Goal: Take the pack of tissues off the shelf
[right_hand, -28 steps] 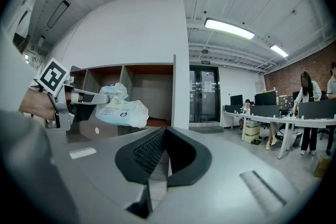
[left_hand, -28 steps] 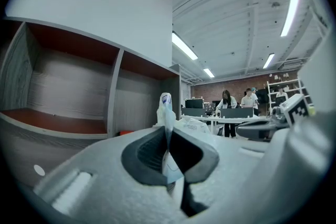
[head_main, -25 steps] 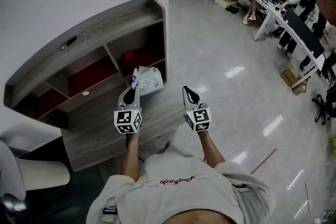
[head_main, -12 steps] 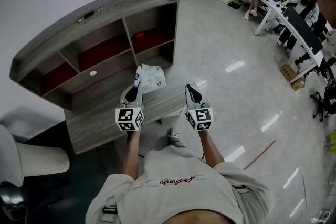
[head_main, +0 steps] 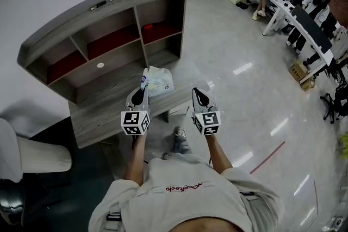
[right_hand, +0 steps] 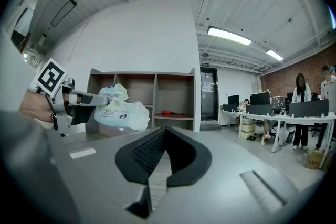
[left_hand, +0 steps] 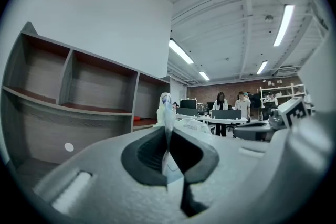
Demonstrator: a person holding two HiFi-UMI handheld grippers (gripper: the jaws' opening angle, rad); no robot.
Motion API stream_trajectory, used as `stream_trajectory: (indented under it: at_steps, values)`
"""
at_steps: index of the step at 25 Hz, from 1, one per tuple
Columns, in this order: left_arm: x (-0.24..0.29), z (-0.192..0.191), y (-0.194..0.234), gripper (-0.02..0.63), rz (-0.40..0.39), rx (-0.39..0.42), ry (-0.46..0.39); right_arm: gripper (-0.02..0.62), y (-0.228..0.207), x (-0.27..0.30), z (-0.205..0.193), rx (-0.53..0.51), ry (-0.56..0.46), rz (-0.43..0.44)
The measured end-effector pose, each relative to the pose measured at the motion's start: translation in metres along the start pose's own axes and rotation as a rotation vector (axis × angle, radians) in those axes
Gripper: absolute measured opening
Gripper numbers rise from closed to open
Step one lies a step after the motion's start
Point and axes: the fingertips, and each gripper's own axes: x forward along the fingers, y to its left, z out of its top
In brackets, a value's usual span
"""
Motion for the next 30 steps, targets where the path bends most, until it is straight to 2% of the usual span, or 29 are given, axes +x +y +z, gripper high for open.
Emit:
stream_trajectory:
  at_steps: [11, 30]
  values:
    - [-0.033, -0.003, -0.004, 0.000, 0.004, -0.002, -0.020, 0.005, 0.024, -0.025, 0.001, -0.031, -0.006, 0.005]
    - [-0.045, -0.008, 0.001, 0.000, 0.001, -0.006, -0.012, 0.005, 0.037, -0.030, 0.003, -0.032, -0.007, -0.001]
